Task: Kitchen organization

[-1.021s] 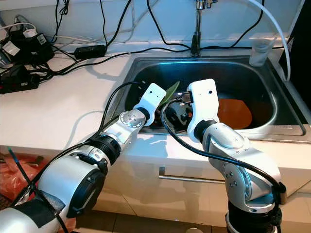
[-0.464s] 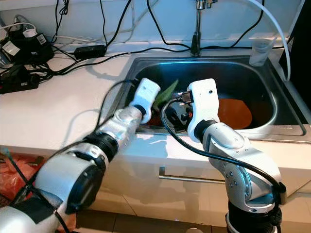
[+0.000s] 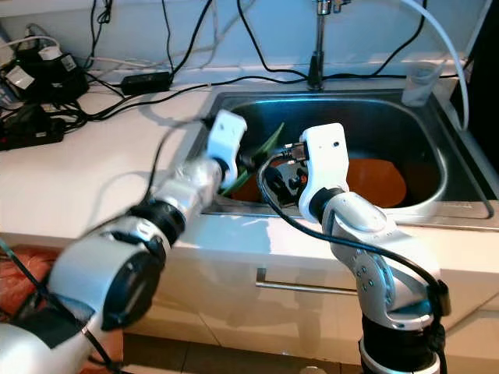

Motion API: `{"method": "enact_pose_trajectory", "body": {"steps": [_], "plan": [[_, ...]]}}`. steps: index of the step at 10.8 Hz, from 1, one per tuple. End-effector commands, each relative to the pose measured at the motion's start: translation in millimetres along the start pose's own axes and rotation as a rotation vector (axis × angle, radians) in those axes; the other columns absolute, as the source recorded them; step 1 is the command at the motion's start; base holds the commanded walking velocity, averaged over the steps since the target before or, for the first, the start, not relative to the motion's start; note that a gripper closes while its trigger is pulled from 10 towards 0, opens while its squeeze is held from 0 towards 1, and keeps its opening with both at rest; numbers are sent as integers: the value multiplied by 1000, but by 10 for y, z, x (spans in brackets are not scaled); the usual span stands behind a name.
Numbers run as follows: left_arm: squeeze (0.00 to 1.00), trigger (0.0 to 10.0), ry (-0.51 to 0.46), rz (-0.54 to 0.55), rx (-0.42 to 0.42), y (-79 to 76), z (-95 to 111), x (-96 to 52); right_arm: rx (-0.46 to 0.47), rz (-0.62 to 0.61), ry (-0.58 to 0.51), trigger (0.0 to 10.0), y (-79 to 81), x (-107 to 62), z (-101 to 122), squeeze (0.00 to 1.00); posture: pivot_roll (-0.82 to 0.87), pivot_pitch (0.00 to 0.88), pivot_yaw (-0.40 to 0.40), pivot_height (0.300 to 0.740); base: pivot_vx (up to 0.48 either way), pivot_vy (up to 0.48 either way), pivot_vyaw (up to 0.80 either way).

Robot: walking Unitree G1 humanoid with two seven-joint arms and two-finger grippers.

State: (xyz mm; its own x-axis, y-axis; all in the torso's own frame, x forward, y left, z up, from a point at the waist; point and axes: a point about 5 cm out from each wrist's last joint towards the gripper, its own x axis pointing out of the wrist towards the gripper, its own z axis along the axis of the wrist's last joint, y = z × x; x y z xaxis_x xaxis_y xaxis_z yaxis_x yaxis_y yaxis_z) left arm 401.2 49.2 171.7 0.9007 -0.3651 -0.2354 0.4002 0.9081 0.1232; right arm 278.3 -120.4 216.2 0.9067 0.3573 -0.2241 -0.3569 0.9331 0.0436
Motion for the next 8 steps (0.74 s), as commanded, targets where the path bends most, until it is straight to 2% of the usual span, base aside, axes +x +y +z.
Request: {"method": "enact_pose_trajectory", "body": {"steps": [1, 5, 8], "plan": [[1000, 10000, -6, 15, -15, 84, 83, -5, -12, 16, -25, 10000, 32, 33, 59, 0, -321, 0, 147, 740, 0, 0, 0], [1000, 10000, -21, -5, -33, 77, 131, -2, -12, 12, -58, 10000, 12, 117, 92, 0, -299, 0, 170, 740, 0, 0, 0], [1000, 10000, -17, 15, -67, 147, 99, -16, -17, 8, -72, 10000, -5, 149, 101, 0, -296, 0, 176, 740, 0, 0, 0]]}}
